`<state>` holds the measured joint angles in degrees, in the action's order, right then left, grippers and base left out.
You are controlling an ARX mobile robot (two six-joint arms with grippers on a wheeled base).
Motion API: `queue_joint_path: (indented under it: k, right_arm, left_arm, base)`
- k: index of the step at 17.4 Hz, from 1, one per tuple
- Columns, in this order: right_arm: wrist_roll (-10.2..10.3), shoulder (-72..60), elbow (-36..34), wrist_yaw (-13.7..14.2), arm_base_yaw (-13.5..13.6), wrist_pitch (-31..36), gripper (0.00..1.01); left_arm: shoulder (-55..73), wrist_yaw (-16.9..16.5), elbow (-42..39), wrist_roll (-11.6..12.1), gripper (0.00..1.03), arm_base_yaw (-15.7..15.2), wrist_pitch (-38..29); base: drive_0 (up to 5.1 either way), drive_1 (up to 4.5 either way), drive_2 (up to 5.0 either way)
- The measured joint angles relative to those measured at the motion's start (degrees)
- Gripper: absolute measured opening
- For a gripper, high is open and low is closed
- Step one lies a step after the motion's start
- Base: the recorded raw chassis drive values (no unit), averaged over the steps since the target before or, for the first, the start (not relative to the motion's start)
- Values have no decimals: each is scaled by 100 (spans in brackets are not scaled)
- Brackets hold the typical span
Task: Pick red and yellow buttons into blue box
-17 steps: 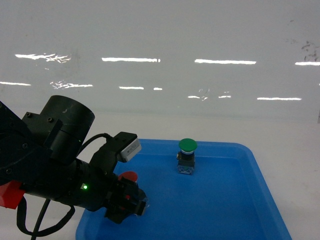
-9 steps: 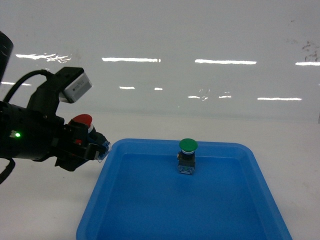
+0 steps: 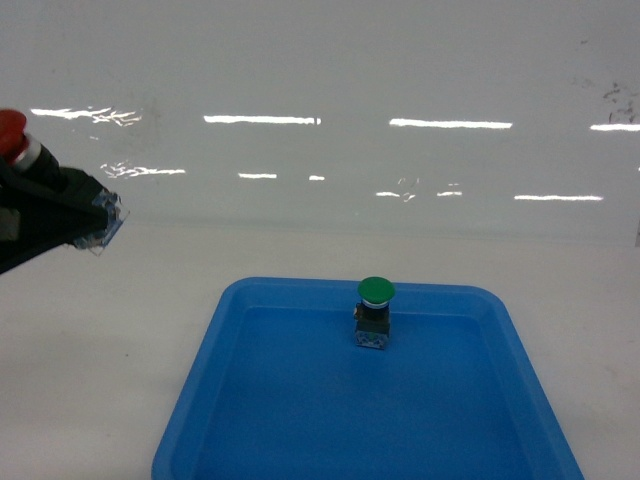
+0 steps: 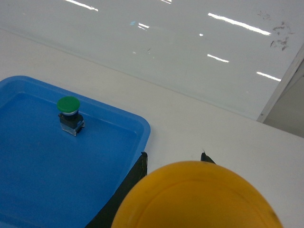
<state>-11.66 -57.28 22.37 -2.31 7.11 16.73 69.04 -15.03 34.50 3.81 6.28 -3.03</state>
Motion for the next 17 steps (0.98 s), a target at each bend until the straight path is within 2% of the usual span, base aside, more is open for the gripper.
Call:
queue_joint_path:
  k: [8, 10, 13, 17]
  right_arm:
    - [0, 0, 0, -2, 0, 0, 28]
    - [0, 0, 0, -2, 0, 0, 28]
    - [0, 0, 0, -2, 0, 0, 28]
    - [0, 0, 0, -2, -2, 0, 28]
  left_arm:
    - [-39, 11, 13, -79, 24, 13, -37]
    - [-140, -63, -22, -59, 24, -168, 83]
    - [-1003, -52, -282, -35, 24, -404, 483]
    - [-2011, -216, -326, -37, 24, -374, 994]
  base:
    - [0, 0, 0]
    - [0, 0, 0]
    - [0, 0, 0]
    - [0, 0, 0]
